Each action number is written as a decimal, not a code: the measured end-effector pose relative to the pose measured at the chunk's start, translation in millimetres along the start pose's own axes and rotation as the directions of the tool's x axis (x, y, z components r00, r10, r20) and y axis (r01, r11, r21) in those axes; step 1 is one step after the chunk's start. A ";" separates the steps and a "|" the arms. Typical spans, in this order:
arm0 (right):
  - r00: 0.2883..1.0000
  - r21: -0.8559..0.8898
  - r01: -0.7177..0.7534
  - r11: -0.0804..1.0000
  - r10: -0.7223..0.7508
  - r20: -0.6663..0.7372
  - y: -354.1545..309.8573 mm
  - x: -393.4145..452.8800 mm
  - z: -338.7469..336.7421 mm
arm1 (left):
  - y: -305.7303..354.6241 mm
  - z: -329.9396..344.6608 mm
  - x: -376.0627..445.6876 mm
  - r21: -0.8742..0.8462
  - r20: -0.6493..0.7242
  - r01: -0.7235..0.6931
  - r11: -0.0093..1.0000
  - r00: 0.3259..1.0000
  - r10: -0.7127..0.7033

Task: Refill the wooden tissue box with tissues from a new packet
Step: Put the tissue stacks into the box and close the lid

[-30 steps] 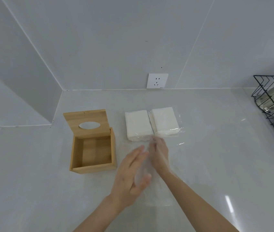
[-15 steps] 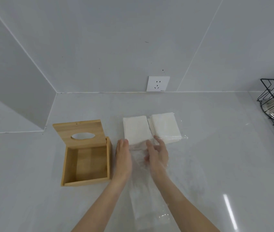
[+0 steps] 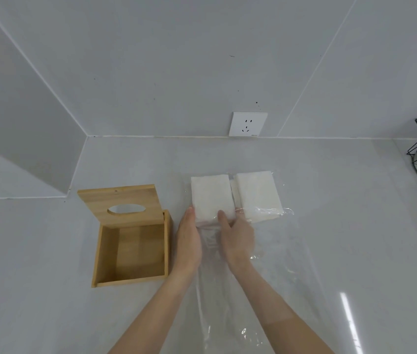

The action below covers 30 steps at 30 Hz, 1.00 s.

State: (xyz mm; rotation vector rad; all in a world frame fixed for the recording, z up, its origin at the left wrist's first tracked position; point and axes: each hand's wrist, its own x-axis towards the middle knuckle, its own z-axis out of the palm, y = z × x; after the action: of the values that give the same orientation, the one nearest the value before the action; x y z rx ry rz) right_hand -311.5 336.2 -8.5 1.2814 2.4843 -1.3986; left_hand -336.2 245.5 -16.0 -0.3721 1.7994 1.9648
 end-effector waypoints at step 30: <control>0.967 0.674 -0.246 0.697 0.132 0.216 -22.2 2.2 -11.7 | -5.8 -0.3 8.4 0.077 -0.057 0.078 0.994 0.996 -0.074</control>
State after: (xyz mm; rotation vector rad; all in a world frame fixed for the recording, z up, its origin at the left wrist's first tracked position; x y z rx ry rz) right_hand -323.4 340.1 13.3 1.3776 1.6728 -2.3851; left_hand -340.7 246.7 -25.2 -0.4647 1.8620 1.8419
